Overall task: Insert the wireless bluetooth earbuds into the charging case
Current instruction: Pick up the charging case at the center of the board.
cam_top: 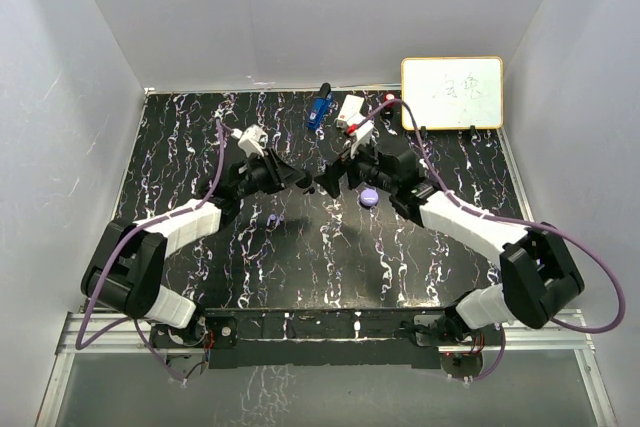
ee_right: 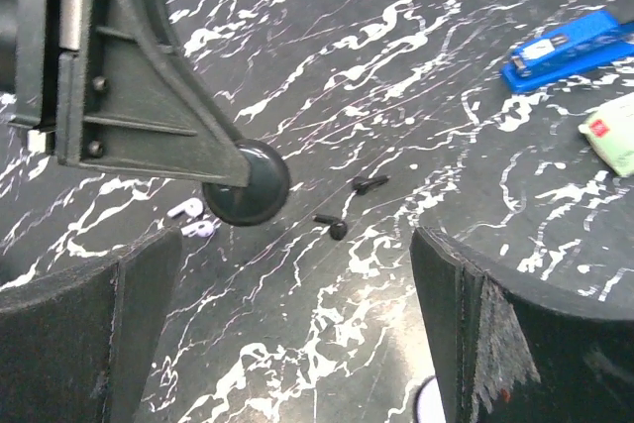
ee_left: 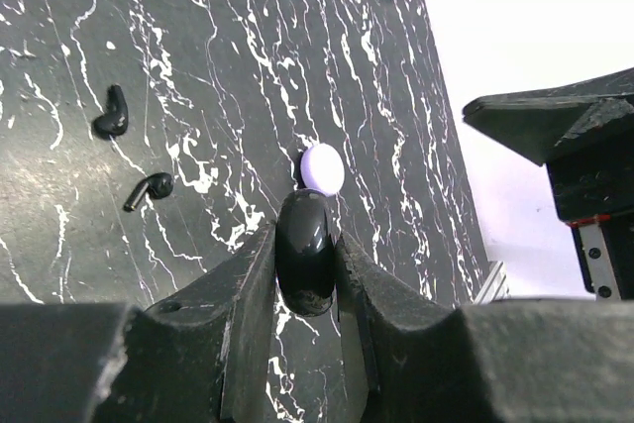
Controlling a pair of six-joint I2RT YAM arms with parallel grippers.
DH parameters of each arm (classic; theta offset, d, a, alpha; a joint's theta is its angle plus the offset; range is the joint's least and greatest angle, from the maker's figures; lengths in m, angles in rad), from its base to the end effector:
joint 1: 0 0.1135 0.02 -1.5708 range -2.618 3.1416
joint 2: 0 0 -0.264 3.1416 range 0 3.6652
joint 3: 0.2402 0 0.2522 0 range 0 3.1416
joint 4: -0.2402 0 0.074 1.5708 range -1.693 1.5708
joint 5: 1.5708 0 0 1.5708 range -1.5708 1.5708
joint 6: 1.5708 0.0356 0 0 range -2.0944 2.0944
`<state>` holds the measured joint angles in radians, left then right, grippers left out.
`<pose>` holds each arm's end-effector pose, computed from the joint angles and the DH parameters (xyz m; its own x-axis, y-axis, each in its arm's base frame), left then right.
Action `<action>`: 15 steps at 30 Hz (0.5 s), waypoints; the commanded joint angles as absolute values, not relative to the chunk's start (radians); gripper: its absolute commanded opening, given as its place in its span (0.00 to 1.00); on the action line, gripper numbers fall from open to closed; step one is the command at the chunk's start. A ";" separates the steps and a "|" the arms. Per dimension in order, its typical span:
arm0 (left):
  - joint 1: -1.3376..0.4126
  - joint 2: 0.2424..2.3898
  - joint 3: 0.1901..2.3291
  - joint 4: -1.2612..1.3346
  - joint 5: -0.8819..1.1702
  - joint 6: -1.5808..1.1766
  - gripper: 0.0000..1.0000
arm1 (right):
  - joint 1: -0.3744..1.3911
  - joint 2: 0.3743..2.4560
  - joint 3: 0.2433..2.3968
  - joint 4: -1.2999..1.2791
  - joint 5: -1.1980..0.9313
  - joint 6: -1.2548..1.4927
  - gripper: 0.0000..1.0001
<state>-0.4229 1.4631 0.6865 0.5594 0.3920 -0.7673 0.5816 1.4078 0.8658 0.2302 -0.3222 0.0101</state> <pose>0.2797 -0.1408 0.2240 -0.6409 -0.4151 -0.6457 0.3815 0.5578 -0.7371 0.2616 0.1855 0.2660 -0.2641 -0.1622 -0.9508 -0.7703 0.6287 0.1068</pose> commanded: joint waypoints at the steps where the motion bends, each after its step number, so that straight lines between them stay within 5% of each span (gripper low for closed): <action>1: -0.404 1.394 0.679 0.581 0.398 -0.776 0.00 | 0.549 1.367 0.881 0.251 -0.207 0.114 0.98; 15: -0.402 1.414 0.668 0.674 0.453 -0.826 0.00 | 0.545 1.457 0.948 0.203 -0.278 0.252 0.98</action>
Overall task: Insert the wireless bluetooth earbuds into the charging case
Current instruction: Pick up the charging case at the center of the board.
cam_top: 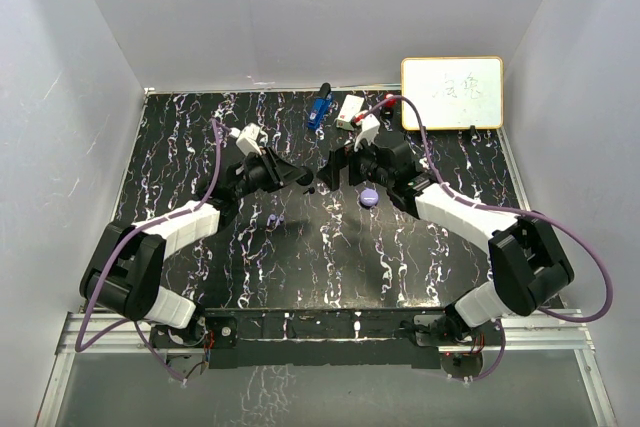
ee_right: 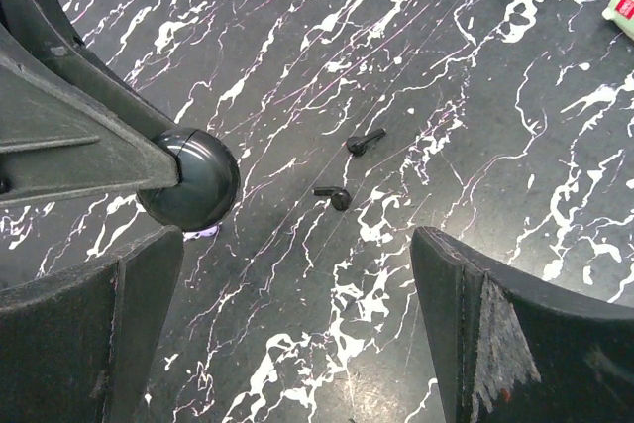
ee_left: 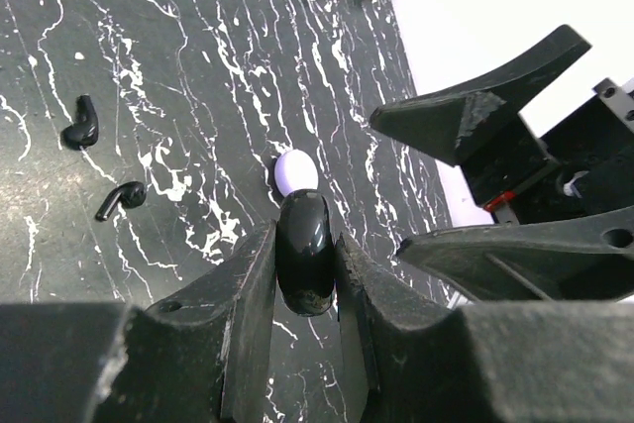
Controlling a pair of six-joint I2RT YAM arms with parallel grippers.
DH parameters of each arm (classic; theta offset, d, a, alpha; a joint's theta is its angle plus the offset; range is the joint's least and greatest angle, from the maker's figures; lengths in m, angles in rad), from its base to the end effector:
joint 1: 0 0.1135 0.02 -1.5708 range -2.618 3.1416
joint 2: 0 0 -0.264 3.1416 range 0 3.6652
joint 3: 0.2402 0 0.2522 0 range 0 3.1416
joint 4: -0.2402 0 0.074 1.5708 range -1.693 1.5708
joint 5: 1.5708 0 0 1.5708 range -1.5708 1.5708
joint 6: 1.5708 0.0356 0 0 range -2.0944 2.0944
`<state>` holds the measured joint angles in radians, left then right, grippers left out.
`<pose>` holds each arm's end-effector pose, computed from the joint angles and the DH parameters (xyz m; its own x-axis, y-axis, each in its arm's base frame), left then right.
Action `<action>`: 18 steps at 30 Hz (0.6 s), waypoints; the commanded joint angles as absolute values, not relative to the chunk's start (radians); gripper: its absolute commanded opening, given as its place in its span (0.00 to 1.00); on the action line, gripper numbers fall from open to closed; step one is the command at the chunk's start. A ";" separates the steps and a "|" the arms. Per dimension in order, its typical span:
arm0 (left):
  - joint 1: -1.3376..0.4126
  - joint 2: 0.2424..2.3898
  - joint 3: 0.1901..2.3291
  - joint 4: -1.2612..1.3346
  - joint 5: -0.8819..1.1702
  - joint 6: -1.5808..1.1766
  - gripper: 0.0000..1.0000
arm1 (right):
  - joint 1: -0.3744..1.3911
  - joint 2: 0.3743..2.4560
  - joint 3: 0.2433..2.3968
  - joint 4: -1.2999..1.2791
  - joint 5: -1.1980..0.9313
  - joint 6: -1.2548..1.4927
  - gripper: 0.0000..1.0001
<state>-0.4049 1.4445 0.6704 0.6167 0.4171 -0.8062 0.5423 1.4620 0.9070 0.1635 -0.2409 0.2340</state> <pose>0.2784 -0.1350 0.2304 -0.6250 -0.4499 -0.6379 0.3999 0.5172 -0.7567 0.2796 0.1784 0.2564 -0.4779 -0.0251 -0.8780 -0.5955 0.7441 0.3029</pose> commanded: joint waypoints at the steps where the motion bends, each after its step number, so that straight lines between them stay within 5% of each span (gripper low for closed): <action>1: -0.401 1.418 0.670 0.678 0.456 -0.830 0.00 | 0.545 1.454 0.942 0.207 -0.290 0.230 0.98; 18: -0.399 1.554 0.730 0.752 0.598 -0.930 0.00 | 0.561 1.438 0.909 0.202 -0.431 0.069 0.98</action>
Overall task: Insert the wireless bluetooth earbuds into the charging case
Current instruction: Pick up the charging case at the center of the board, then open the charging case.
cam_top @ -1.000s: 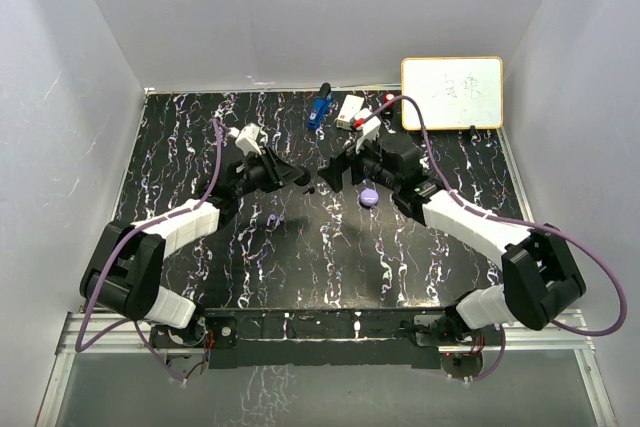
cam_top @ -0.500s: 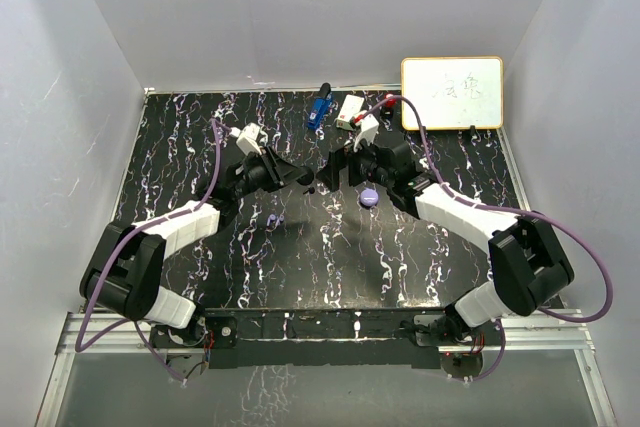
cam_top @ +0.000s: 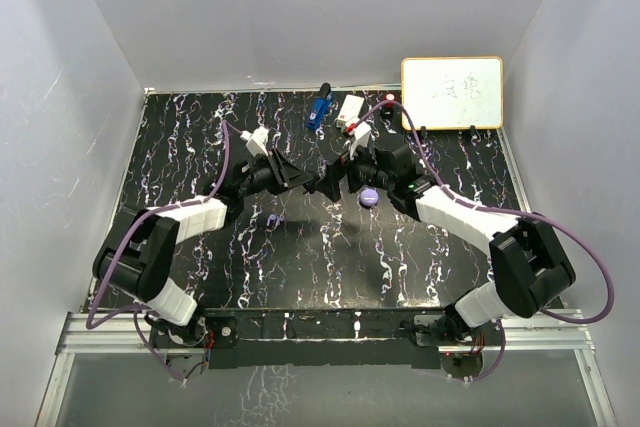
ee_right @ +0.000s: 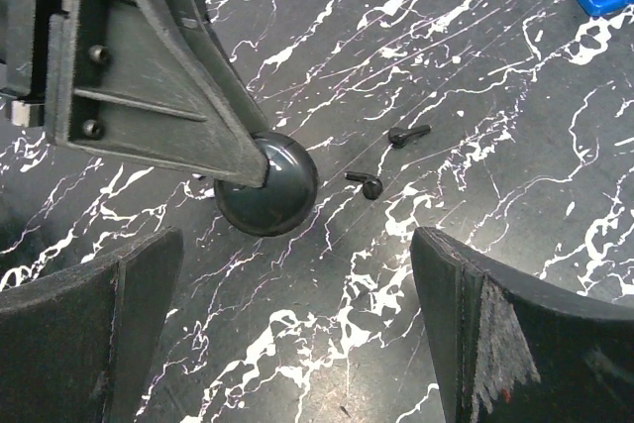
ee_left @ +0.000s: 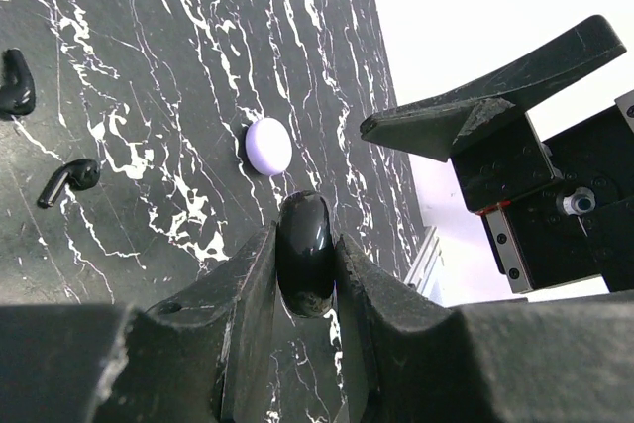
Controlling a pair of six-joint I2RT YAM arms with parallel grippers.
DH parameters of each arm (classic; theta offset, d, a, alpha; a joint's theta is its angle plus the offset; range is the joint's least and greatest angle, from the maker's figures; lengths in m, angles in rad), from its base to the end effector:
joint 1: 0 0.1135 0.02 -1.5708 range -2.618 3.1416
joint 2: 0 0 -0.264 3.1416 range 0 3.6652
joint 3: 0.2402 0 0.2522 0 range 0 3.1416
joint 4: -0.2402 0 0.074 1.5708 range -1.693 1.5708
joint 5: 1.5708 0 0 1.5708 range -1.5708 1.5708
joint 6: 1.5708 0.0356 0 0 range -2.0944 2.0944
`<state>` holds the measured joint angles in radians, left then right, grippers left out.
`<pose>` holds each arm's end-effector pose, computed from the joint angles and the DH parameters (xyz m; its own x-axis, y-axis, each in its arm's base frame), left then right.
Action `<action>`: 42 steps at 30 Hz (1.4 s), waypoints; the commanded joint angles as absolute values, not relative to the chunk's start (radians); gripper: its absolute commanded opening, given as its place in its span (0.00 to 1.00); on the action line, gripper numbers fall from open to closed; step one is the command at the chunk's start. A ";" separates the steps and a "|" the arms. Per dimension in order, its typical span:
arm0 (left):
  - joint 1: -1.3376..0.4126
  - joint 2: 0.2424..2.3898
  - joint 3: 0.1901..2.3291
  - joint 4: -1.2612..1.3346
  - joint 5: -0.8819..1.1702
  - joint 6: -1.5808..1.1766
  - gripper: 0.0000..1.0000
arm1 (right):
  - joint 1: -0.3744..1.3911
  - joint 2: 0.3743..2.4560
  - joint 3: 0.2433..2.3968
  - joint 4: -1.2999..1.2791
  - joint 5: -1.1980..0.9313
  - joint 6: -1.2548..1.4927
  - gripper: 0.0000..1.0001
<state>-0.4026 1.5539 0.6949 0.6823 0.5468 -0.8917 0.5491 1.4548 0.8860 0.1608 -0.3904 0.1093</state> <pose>0.2906 -0.1439 0.2128 -0.7285 -0.4122 -0.5472 0.3802 0.4212 -0.8234 0.2713 0.1819 0.2519 -0.4216 -0.1397 -0.8960 -0.7390 0.6255 0.2502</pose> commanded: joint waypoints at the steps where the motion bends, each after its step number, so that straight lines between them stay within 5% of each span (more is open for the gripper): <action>1: -0.399 1.555 0.730 0.752 0.599 -0.932 0.00 | 0.564 1.441 0.912 0.199 -0.432 0.067 0.98; 20: -0.399 1.584 0.737 0.783 0.653 -0.984 0.00 | 0.639 1.532 0.988 0.159 -0.276 0.057 0.94; 42: -0.399 1.598 0.751 0.780 0.678 -0.988 0.00 | 0.650 1.577 1.021 0.151 -0.276 0.050 0.64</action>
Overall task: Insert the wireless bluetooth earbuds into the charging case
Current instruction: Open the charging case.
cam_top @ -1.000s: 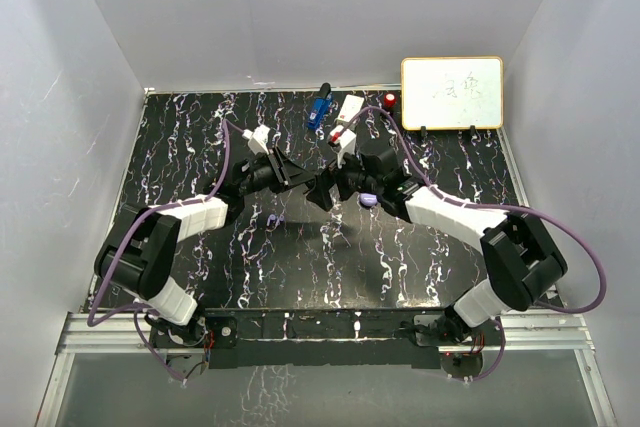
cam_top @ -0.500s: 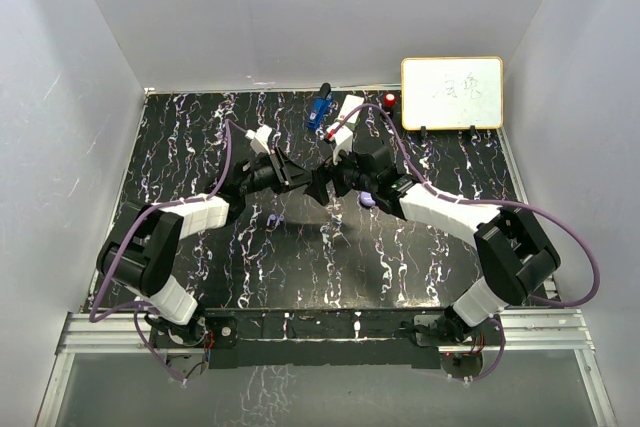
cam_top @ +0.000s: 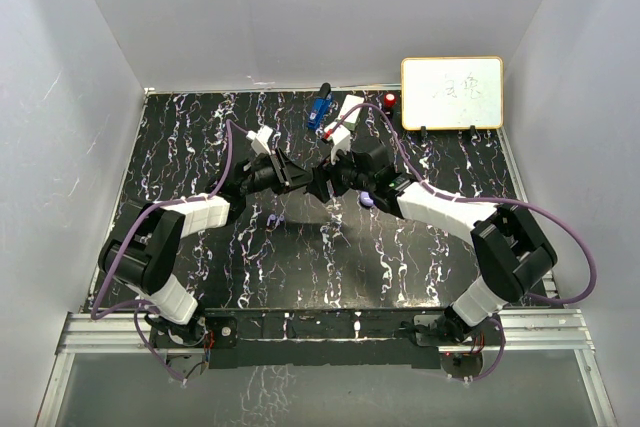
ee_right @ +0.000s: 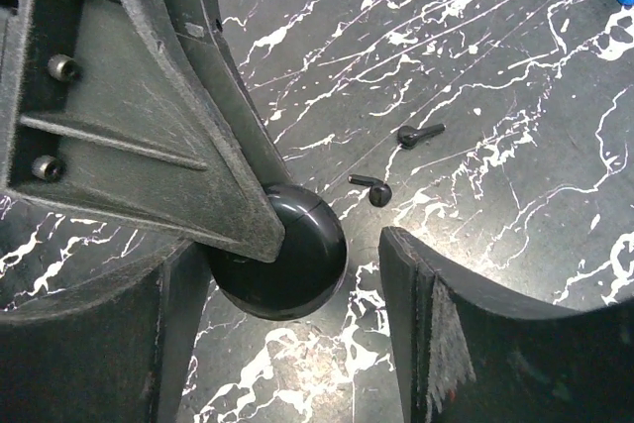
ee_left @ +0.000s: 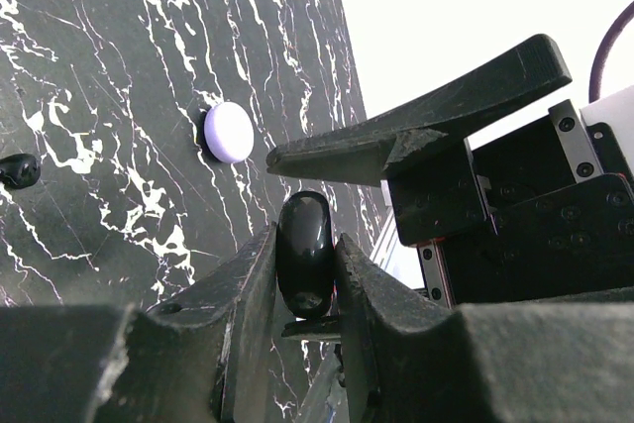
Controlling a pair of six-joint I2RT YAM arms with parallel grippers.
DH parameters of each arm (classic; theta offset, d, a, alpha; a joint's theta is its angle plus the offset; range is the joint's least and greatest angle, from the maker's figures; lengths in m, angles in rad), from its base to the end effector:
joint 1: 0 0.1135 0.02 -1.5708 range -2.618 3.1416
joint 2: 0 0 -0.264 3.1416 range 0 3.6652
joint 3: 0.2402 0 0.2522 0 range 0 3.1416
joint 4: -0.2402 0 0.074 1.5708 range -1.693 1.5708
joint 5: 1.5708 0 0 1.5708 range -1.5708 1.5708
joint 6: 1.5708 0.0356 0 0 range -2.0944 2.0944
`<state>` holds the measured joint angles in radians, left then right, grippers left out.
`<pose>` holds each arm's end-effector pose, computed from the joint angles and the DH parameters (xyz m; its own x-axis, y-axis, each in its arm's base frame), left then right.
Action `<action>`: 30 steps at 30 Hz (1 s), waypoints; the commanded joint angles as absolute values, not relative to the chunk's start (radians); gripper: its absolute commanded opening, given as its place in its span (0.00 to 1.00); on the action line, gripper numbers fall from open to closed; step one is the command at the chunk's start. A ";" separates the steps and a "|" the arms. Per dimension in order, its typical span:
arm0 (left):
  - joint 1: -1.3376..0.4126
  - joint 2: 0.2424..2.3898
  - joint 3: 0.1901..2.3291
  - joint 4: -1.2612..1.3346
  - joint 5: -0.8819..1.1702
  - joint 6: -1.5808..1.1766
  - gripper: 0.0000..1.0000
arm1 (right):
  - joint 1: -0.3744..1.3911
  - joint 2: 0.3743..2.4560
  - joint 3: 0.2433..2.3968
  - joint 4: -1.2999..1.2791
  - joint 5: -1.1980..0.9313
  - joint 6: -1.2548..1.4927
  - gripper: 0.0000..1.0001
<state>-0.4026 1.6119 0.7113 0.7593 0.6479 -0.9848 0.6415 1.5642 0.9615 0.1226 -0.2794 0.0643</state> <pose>0.2965 -0.1496 0.2082 -0.7900 -0.3856 -0.4767 0.3688 0.3222 -0.8719 0.2746 0.2173 0.2381 -0.4188 -0.2357 -0.8769 -0.7458 0.6402 0.1841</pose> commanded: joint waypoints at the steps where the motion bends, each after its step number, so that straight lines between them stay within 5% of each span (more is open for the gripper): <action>1: -0.399 1.597 0.752 0.777 0.678 -0.987 0.00 | 0.651 1.577 1.022 0.152 -0.278 0.051 0.61; 10: -0.399 1.594 0.754 0.771 0.676 -0.985 0.00 | 0.652 1.577 1.022 0.146 -0.271 0.045 0.45; 24: -0.399 1.573 0.750 0.749 0.655 -0.971 0.40 | 0.653 1.567 1.012 0.151 -0.263 0.046 0.19; 30: -0.399 1.571 0.746 0.750 0.644 -0.969 0.42 | 0.652 1.560 1.004 0.156 -0.262 0.047 0.19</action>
